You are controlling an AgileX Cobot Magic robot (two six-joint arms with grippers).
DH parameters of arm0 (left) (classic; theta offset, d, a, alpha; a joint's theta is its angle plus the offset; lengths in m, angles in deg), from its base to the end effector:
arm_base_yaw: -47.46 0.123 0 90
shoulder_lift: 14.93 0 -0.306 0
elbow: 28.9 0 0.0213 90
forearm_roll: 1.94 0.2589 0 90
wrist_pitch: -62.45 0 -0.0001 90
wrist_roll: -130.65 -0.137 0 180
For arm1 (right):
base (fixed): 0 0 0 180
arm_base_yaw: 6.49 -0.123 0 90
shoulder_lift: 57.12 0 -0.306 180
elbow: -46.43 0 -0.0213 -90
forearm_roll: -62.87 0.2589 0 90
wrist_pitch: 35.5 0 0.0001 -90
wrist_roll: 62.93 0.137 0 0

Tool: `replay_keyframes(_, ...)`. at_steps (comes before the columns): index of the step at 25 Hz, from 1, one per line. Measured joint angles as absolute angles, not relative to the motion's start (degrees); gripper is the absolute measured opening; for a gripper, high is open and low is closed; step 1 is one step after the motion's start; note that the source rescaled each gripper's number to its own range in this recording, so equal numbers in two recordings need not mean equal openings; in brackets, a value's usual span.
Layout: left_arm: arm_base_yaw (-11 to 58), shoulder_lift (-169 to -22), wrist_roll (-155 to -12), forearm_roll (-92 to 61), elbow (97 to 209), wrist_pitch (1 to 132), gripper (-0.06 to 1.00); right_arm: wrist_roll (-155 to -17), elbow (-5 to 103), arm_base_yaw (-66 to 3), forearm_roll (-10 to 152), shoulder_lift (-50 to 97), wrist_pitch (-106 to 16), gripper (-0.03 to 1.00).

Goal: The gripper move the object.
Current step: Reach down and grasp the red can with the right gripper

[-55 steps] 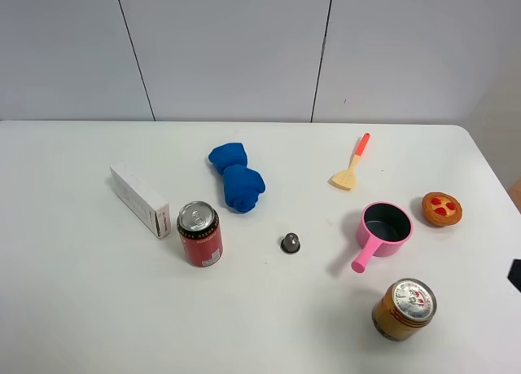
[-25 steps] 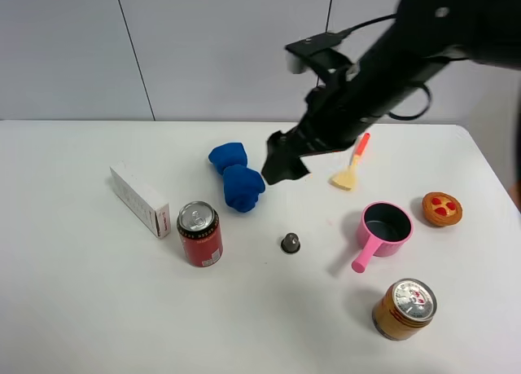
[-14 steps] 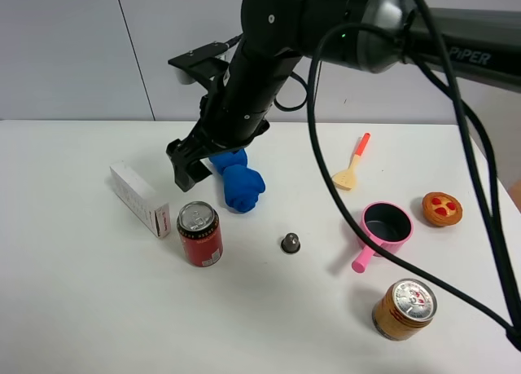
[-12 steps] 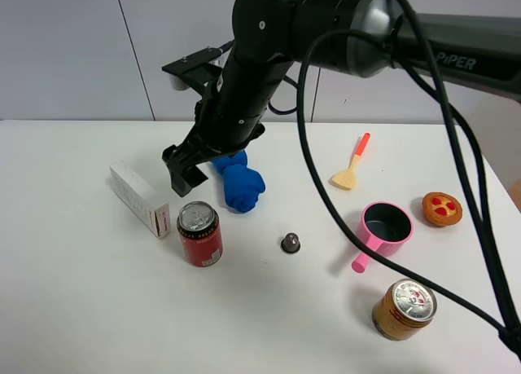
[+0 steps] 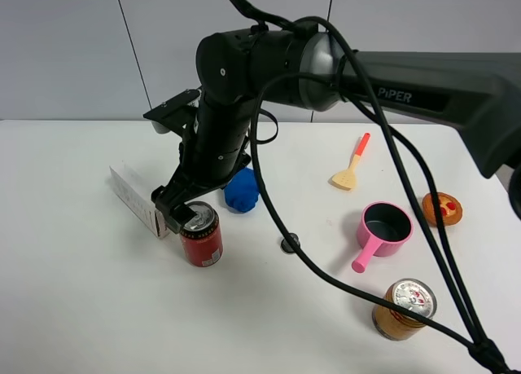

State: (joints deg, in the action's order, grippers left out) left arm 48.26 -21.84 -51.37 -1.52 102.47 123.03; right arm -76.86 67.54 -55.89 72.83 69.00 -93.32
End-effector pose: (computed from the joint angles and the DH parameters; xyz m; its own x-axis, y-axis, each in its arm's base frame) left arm 0.0206 0.0012 0.2635 -0.4406 0.0327 -0.8971 -0.0026 0.9993 0.0377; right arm 0.2950 0.3751 0.1945 -0.4970 -0.8069 -0.3192 -0.8637 0.4953 0.0929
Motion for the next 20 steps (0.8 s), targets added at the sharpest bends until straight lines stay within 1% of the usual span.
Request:
replay_keyframes(16, 48.26, -21.84, -51.37, -1.52, 102.47, 123.03, 1.0, -76.34, 67.58, -56.33, 72.24, 74.16, -92.64, 1.0)
replay_keyframes(18, 48.26, -21.84, -51.37, -1.52, 102.47, 123.03, 1.0, -76.34, 67.58, -56.33, 72.24, 74.43, -92.57, 0.95)
replay_keyframes(20, 48.26, -21.84, -51.37, -1.52, 102.47, 123.03, 1.0, -76.34, 67.58, -56.33, 72.24, 74.79, -92.52, 0.86)
